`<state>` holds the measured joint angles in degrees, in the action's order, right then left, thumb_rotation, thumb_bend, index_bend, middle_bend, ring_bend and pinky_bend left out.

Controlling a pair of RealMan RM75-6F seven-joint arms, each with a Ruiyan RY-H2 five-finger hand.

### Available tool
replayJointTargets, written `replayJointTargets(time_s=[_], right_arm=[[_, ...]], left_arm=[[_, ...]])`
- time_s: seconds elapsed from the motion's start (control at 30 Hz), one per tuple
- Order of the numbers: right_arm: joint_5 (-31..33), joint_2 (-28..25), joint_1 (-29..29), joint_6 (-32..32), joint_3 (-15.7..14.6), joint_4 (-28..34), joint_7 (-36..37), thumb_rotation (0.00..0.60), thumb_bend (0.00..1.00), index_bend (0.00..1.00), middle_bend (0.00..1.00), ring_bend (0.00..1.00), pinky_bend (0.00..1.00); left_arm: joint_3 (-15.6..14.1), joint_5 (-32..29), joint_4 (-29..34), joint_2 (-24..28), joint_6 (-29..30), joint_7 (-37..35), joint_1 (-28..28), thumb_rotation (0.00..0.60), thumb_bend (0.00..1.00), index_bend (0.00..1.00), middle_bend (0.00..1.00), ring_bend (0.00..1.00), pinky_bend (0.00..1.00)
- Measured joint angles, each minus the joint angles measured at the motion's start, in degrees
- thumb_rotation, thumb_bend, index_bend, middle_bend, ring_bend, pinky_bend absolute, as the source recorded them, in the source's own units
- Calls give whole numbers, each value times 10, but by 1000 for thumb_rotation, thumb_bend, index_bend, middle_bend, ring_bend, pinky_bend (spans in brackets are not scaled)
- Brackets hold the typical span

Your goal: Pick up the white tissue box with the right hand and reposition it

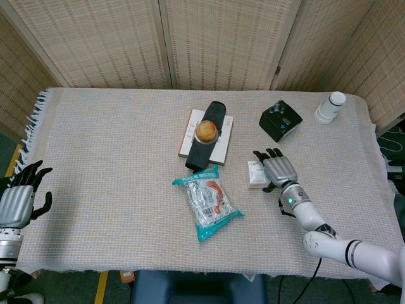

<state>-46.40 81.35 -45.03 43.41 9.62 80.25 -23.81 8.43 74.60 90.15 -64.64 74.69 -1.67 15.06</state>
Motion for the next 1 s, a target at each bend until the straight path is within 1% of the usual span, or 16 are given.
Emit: replayJointTargets(time_s=[0.2,0.4,0.57,0.6,0.73,0.87,1.0], right_arm=[[16,20,-16,-10,-4,-24,-2,600,0,37,155,0,0],[32,35,-31,-12,-8,-39,-9,600,0,99,155,0,0],[36,40,-34,-8,-9,-42,-10,600,0,131,155,0,0],[37,41,-35,-7,-10,-42,-10,600,0,149,157,0,0],[36,43,-35,1,-11,-44,-11,600,0,218,192,4,0],[36,46,-34,8,-14,-48,-11,600,0,246,214,13,0],[36,50,-36,11,-16,-51,-12,600,2,295,250,39,0]], left_arm=[[1,-1,-3,1,-2,-7,0,600,546,186,0,0,115],[3,-3,-4,3,-3,-15,0,600,547,186,0,0,115],[2,-2,-4,4,-5,-18,0,600,546,186,0,0,115],[2,-2,-4,4,-5,-18,0,600,546,186,0,0,115],[2,0,-4,4,-4,-19,0,600,548,186,0,0,115],[2,-1,-4,4,-5,-20,0,600,548,186,0,0,115],[2,-1,-4,5,-5,-20,-1,600,547,186,0,0,115]])
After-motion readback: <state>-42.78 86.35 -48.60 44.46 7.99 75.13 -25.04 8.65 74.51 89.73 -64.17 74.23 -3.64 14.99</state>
